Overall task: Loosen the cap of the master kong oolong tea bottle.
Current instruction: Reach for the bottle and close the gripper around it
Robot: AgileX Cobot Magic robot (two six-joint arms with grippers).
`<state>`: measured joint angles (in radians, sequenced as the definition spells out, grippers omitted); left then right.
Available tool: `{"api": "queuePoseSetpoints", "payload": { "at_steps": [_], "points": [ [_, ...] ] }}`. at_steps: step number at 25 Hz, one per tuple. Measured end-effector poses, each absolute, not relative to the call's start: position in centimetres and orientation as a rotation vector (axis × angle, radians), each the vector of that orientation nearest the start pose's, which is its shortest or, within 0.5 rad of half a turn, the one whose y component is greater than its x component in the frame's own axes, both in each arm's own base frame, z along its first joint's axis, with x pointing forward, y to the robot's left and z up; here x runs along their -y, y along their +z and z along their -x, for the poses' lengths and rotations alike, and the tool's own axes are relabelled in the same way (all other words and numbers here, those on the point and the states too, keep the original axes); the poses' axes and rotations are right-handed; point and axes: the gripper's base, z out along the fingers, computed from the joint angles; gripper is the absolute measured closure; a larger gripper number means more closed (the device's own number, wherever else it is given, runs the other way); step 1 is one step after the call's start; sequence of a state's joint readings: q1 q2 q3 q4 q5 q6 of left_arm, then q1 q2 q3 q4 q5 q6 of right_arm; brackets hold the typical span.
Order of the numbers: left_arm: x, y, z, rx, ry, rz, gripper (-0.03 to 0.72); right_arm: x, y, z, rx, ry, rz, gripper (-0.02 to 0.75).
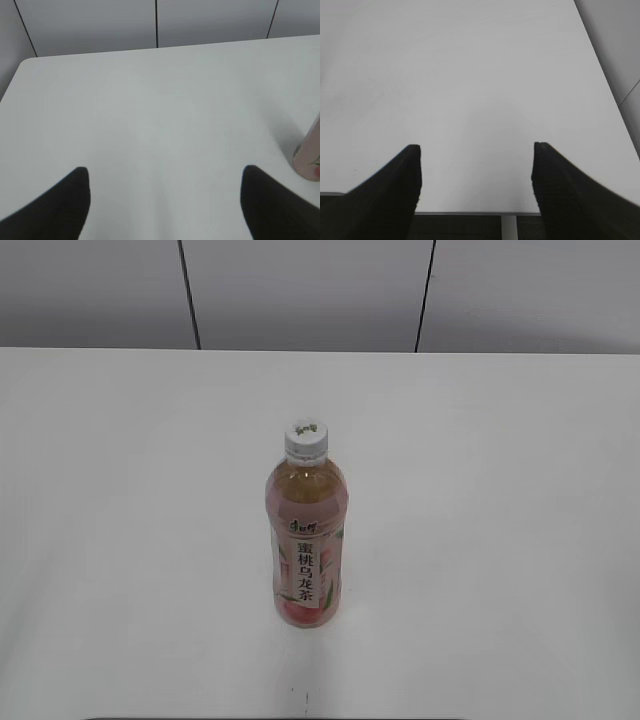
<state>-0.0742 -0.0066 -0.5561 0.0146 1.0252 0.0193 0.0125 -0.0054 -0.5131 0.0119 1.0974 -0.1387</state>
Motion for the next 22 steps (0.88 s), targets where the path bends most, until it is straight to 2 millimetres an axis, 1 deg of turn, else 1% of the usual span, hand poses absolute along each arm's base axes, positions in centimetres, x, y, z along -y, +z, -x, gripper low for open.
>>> {"api": "queuePoseSetpoints", "payload": {
  "at_steps": [22],
  "points": [
    [-0.20, 29.56, 1.16, -1.944, -0.019, -0.090, 0.129, -0.09, 27.79, 0.88, -2.057, -0.063, 0.156, 0.214]
  ]
}}
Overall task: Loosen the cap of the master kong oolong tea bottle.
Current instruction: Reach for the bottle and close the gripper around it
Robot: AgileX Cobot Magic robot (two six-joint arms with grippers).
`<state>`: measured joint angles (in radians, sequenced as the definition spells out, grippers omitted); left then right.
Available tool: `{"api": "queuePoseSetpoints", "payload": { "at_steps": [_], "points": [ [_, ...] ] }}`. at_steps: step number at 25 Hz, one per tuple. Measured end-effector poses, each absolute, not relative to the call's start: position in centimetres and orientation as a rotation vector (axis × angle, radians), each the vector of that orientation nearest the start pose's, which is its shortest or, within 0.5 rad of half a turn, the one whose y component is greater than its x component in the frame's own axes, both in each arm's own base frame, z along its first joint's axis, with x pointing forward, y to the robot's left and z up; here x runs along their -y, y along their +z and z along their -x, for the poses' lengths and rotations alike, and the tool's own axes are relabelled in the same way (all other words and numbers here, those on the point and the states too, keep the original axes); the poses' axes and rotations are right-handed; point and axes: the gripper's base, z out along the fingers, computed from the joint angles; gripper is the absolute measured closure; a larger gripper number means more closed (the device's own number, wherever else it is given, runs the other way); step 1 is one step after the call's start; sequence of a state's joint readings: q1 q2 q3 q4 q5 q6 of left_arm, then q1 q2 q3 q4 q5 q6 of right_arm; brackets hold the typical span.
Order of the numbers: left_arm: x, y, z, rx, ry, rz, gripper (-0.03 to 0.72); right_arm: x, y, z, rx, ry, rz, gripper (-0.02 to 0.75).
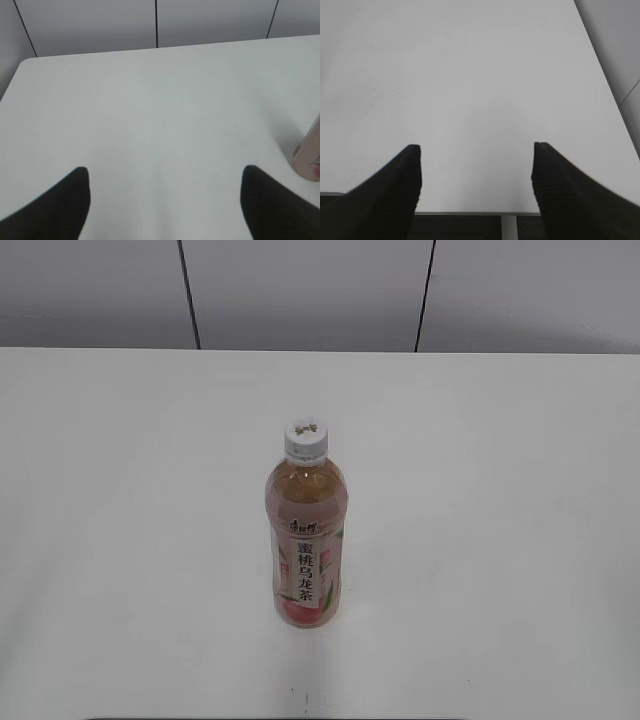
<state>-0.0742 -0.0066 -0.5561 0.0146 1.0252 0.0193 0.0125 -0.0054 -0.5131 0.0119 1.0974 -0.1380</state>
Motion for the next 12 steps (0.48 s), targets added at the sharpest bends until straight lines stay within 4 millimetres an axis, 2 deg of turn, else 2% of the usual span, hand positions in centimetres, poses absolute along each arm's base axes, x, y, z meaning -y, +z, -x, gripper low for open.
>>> {"api": "queuePoseSetpoints", "payload": {
  "at_steps": [8, 12],
  "points": [
    [-0.19, 29.59, 1.06, -1.948, -0.020, -0.090, 0.129, -0.09, 27.79, 0.88, -2.057, -0.063, 0.156, 0.214],
    [-0.13, 30.40, 0.46, -1.928, -0.022, -0.090, 0.129, -0.09, 27.79, 0.88, -2.057, -0.063, 0.156, 0.214]
  ]
}}
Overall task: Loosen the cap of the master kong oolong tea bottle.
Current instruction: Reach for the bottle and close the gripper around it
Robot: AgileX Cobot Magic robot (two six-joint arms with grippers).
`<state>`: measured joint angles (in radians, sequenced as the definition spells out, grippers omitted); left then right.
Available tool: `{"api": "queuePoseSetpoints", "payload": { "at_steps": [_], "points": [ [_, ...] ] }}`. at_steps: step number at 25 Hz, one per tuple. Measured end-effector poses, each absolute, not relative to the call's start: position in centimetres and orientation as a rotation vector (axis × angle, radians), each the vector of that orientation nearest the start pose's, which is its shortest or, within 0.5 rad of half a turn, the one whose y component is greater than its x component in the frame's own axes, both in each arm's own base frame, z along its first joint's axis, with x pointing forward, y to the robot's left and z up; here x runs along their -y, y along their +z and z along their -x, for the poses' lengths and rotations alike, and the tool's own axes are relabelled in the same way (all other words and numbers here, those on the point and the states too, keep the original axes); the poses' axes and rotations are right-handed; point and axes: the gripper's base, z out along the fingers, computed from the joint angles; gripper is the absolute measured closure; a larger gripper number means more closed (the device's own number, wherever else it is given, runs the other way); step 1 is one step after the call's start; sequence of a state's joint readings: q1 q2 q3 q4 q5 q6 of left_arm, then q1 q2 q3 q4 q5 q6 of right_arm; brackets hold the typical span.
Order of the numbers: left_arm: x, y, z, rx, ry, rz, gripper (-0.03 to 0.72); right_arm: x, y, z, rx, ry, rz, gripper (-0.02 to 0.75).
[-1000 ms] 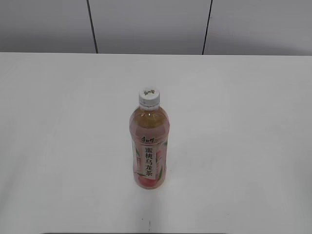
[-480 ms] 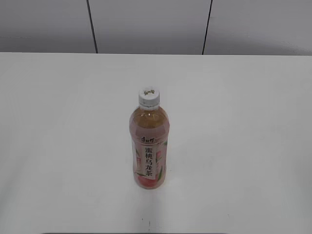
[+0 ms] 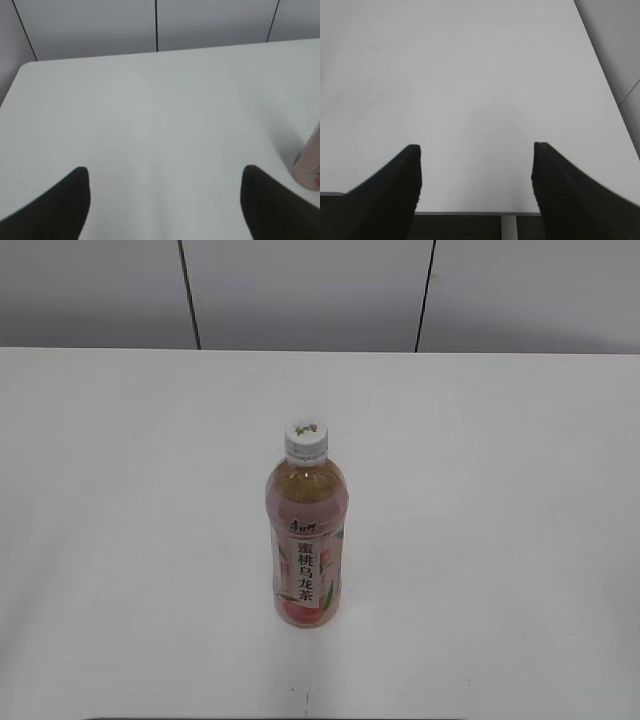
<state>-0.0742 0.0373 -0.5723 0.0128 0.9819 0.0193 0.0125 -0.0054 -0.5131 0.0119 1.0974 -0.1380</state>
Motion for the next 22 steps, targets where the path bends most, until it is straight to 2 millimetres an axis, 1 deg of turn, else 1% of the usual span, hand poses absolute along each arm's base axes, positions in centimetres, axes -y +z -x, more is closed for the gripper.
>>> {"api": "queuePoseSetpoints", "payload": {
  "at_steps": [5, 9, 11, 13, 15, 19, 22],
  "points": [
    [0.2, 32.4, -0.4, -1.730, -0.068, -0.078, 0.131, -0.1, 27.8, 0.9, -2.057, -0.063, 0.156, 0.214],
    [0.9, 34.2, -1.6, -1.587, -0.226, -0.032, 0.157, -0.1, 27.8, 0.9, -2.057, -0.063, 0.156, 0.214],
    [1.2, 34.8, -2.5, -1.549, -0.290, 0.000, 0.181, -0.1, 27.8, 0.9, -2.057, -0.063, 0.156, 0.214],
    [1.3, 35.2, -3.8, -1.547, -0.304, 0.017, 0.198, -0.1, 27.8, 0.9, -2.057, -0.063, 0.156, 0.214],
    [1.3, 35.3, -5.4, -1.569, -0.271, -0.003, 0.205, -0.1, 27.8, 0.9, -2.057, -0.063, 0.156, 0.214],
    [1.4, 35.0, -9.0, -1.627, -0.179, -0.056, 0.209, -0.1, 27.8, 0.9, -2.057, -0.063, 0.156, 0.214],
    [1.4, 34.5, -12.1, -1.659, -0.145, -0.046, 0.209, -0.1, 27.8, 0.9, -2.057, -0.063, 0.156, 0.214]
  ]
}}
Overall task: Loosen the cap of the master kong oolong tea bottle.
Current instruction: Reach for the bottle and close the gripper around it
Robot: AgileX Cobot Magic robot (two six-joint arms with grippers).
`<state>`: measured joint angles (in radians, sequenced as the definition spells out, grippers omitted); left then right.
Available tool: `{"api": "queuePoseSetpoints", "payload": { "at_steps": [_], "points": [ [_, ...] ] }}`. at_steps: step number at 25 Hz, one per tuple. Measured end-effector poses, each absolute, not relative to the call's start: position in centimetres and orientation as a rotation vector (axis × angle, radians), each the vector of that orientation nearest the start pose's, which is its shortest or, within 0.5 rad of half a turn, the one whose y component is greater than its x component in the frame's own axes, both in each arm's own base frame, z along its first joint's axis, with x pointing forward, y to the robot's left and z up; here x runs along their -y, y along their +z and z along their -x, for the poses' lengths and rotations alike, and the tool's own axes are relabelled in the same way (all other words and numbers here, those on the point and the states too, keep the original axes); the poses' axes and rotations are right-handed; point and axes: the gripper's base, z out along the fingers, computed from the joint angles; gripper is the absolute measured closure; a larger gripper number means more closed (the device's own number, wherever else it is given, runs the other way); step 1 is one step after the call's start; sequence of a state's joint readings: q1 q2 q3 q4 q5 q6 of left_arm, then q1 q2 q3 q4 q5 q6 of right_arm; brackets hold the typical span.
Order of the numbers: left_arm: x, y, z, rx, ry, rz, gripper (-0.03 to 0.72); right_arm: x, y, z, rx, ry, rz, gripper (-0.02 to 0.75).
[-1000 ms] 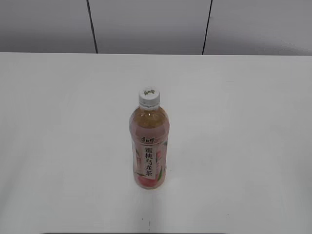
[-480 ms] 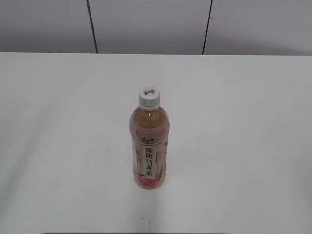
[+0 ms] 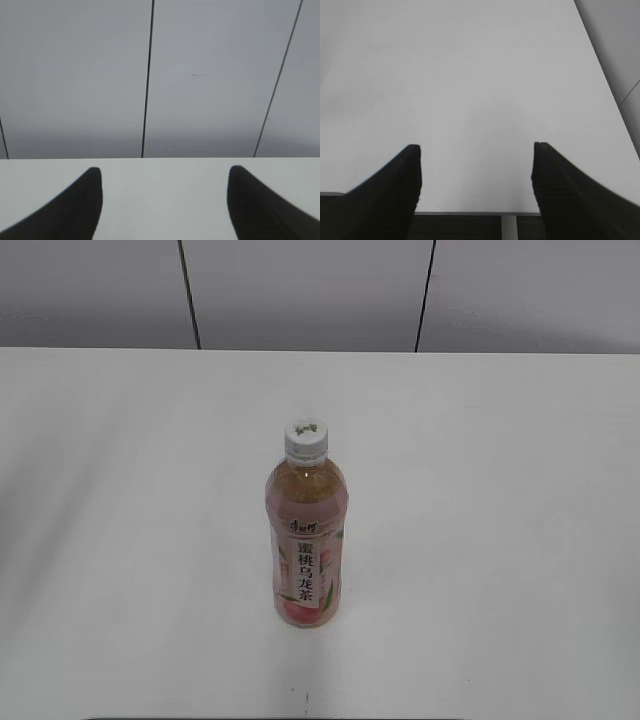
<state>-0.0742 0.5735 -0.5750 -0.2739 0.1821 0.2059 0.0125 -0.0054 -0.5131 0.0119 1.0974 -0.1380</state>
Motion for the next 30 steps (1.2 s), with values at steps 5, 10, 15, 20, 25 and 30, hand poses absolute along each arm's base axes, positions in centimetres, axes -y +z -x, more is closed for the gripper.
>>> {"api": "queuePoseSetpoints", "payload": {
  "at_steps": [5, 10, 15, 20, 25, 30],
  "points": [
    [1.3, 31.7, -18.6, -1.760, -0.151, 0.065, 0.214, -0.1, 27.8, 0.9, -2.057, -0.063, 0.156, 0.214],
    [1.0, 28.6, -22.8, -1.807, -0.099, 0.130, 0.221, -0.1, 27.8, 0.9, -2.057, -0.063, 0.156, 0.214],
    [2.3, 26.4, -25.4, -1.795, -0.042, 0.016, 0.221, -0.1, 27.8, 0.9, -2.057, -0.063, 0.156, 0.214],
    [6.0, 24.7, -26.2, -1.798, -0.072, -0.220, 0.221, -0.1, 27.8, 0.9, -2.057, -0.063, 0.156, 0.214],
    [8.0, 24.3, -25.8, -1.802, -0.117, -0.317, 0.221, -0.1, 27.8, 0.9, -2.057, -0.063, 0.156, 0.214],
    [8.5, 23.2, -24.8, -1.760, -0.152, -0.318, 0.221, -0.1, 27.8, 0.9, -2.057, -0.063, 0.156, 0.214]
  ]
}}
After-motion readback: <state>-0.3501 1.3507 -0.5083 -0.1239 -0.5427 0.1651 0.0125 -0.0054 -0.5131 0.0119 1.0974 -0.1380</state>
